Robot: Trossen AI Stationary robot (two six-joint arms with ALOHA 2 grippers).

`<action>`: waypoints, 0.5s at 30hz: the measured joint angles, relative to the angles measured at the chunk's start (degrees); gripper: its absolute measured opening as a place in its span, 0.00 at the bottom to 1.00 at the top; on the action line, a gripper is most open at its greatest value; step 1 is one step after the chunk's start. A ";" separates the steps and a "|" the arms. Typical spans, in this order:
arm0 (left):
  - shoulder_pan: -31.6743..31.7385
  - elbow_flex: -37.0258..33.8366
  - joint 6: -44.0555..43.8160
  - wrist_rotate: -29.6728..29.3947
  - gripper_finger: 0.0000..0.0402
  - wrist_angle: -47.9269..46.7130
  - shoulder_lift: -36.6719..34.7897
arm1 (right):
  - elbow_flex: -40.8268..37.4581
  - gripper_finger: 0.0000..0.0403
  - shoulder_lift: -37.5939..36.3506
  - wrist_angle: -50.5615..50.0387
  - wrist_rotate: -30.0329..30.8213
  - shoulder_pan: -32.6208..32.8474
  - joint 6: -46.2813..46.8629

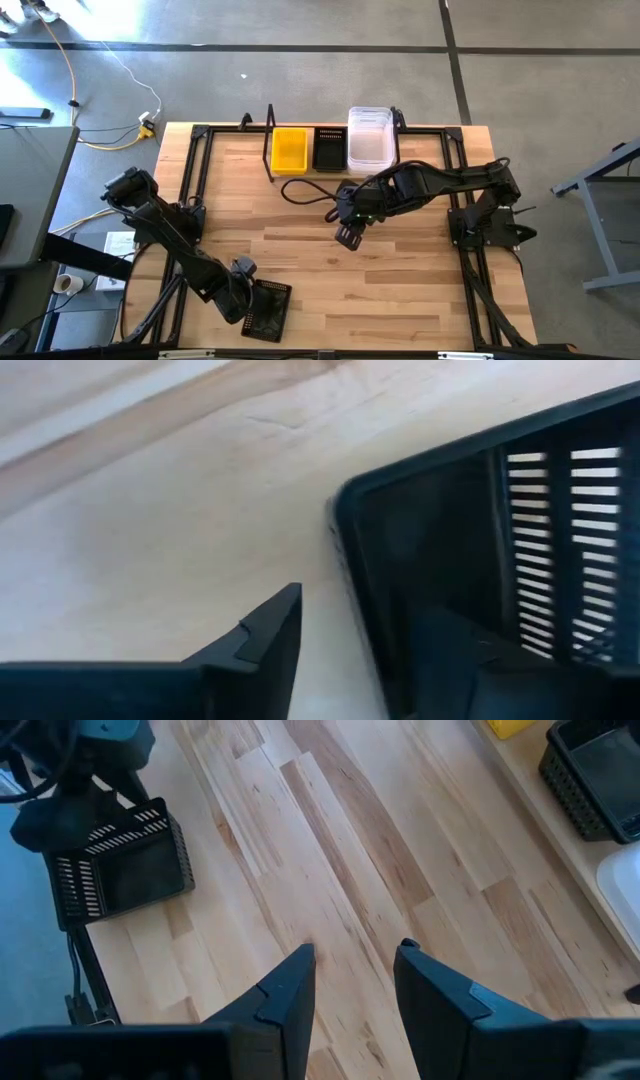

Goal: Stack baskets on shelf by color
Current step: Stack the black bin on top of the black bin on the shelf

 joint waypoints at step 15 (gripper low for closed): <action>4.02 0.02 -3.26 -2.17 0.02 2.73 -0.79 | 0.00 0.31 0.02 0.49 0.00 1.92 -8.34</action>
